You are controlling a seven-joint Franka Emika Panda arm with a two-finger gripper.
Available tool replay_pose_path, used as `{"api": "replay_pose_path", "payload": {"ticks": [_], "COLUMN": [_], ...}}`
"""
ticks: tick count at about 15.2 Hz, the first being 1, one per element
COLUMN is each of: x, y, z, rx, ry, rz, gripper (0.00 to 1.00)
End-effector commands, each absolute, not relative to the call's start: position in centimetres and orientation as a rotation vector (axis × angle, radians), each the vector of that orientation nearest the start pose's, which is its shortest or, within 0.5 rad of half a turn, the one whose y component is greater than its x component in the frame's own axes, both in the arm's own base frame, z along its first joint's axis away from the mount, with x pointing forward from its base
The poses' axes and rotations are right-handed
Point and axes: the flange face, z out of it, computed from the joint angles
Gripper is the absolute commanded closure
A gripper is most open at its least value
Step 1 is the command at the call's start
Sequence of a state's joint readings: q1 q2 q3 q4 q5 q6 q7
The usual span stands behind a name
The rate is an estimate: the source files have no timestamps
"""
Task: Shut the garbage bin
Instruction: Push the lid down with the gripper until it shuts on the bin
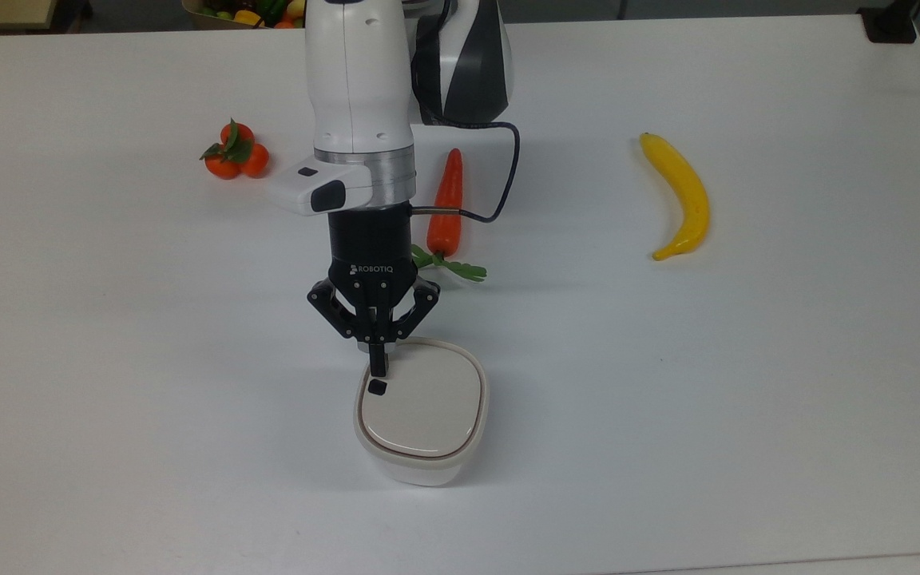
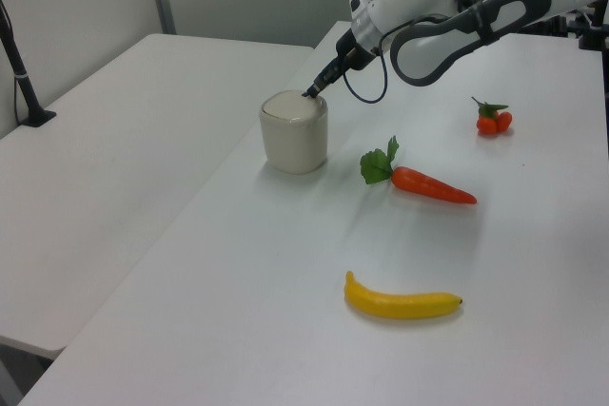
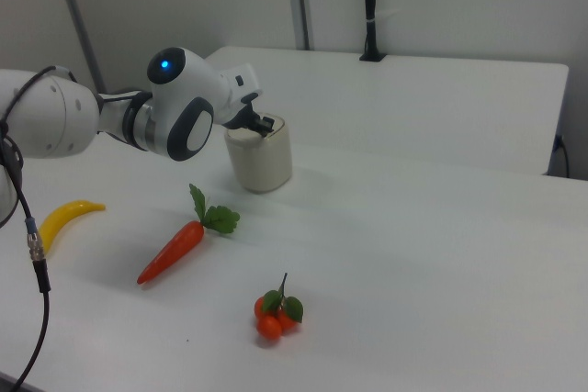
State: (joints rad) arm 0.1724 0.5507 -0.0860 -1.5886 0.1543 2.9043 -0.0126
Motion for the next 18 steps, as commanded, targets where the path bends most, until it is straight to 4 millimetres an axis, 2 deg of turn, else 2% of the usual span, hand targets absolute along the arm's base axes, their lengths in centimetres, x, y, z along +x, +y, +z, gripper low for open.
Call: {"api": "replay_pose_path", "payload": {"ticks": [1, 6, 10, 12, 13, 15, 18], "x": [73.9, 73.9, 73.9, 73.8, 73.6, 73.0, 71.7], "y": [7.0, 7.0, 7.0, 6.9, 6.9, 7.1, 6.6], "z": [39.8, 38.7, 38.8, 40.5, 42.4, 44.8, 47.6], "rx": [-2.854, -2.872, -2.871, -2.851, -2.832, -2.807, -2.822], "ry": [-0.028, -0.059, -0.057, -0.040, -0.031, -0.020, -0.018], "rz": [-1.119, -1.099, -1.101, -1.127, -1.155, -1.180, -1.116], "gripper": [1.00, 1.00, 1.00, 1.00, 1.00, 1.00, 1.00]}}
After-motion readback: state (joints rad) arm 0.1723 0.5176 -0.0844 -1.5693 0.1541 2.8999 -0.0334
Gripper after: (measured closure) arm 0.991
